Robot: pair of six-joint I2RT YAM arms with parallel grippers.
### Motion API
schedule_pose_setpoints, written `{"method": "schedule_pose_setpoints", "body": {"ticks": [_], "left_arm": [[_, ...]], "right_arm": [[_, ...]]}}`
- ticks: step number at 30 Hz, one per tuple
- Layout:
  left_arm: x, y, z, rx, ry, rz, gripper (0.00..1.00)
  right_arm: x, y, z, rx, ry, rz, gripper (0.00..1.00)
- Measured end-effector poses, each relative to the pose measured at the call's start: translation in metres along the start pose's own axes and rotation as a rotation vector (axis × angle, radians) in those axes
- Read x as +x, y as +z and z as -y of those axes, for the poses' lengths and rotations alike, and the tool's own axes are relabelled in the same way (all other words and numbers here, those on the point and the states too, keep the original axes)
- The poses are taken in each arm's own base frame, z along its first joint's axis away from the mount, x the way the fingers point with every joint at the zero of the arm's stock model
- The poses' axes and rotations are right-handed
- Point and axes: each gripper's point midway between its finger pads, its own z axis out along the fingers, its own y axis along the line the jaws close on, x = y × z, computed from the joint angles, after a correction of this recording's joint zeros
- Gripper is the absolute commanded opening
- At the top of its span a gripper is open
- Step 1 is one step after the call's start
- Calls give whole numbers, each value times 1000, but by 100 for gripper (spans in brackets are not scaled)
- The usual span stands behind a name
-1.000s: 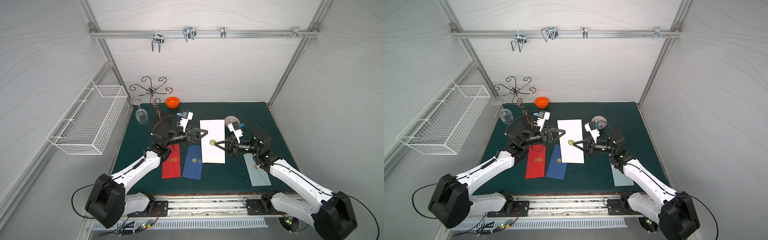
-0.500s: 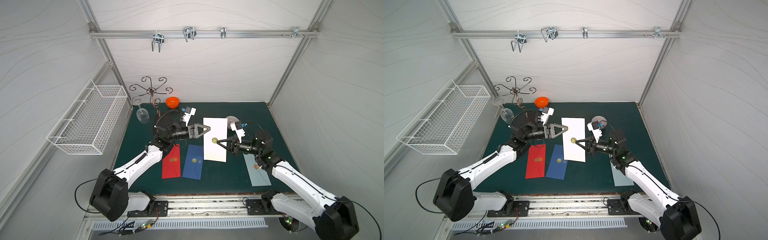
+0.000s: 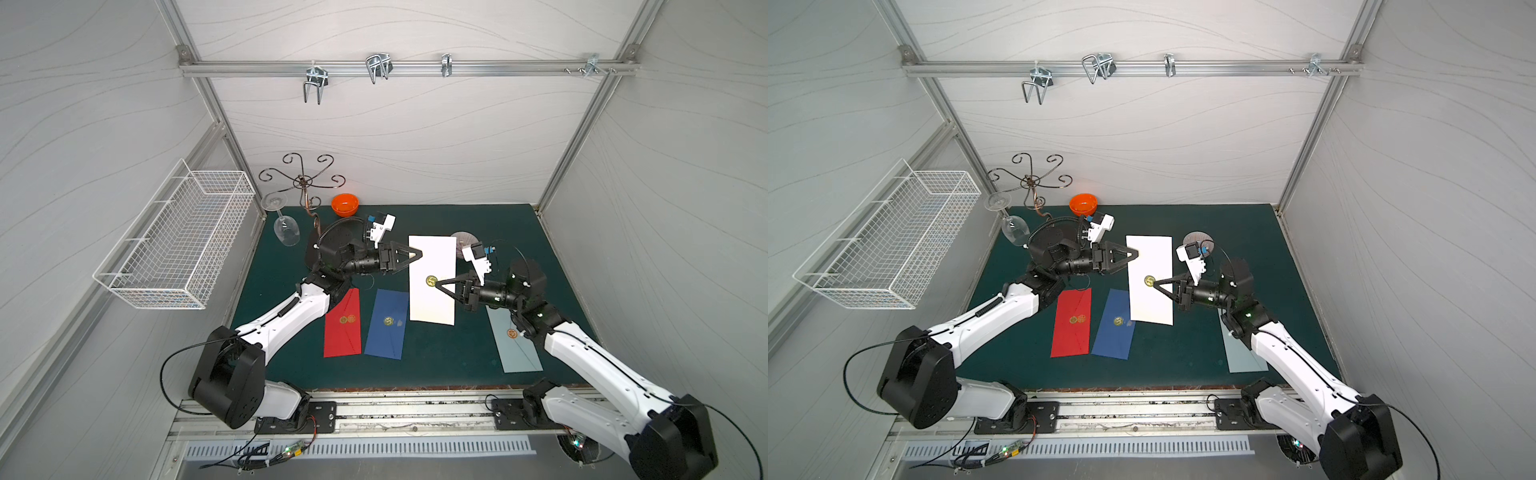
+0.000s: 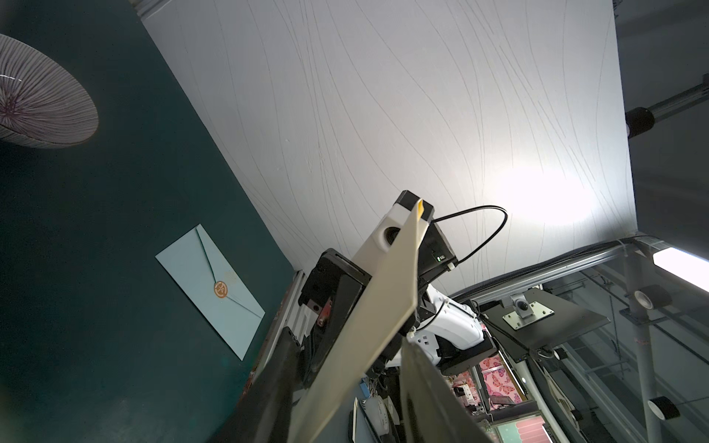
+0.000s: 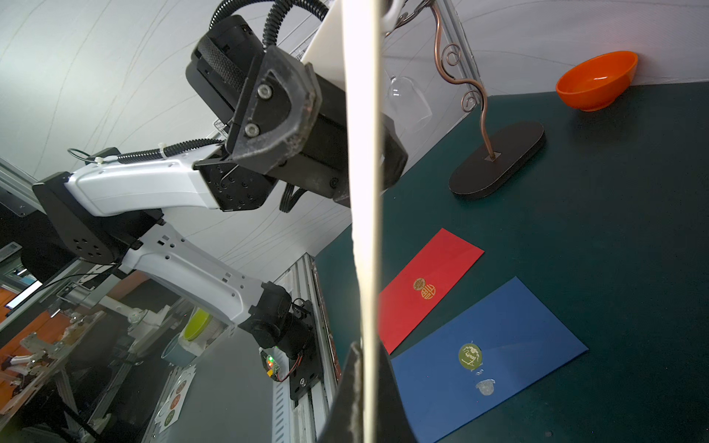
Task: Open the envelope
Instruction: Pick up the envelope from the center of the board.
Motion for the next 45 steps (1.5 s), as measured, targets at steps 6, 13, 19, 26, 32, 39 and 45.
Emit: {"method": "schedule_pose_setpoints", "body": {"ticks": [6,13,19,26,32,39,45], "left_arm": [[-5,-5,-2,-28,14,30,52],[-5,-9,-1,-56,56,46,53],[-5,-12,0,-57,122,62,52],[6,-25,6,-23,329,121,50],[6,-26,13,1,430,134,50],[12,-25,18,27,477,106,46],[18,-24,19,42,494,79,19]], "right_arm": [[-5,-10,12,48,30,23,0],[-12,-21,16,93,41,54,0],[-10,-21,11,69,53,44,0],[-9,-19,1,14,45,32,0],[-6,-12,-10,-57,20,7,0],[5,4,-17,-140,18,-58,0],[9,12,-16,-179,23,-89,0]]}}
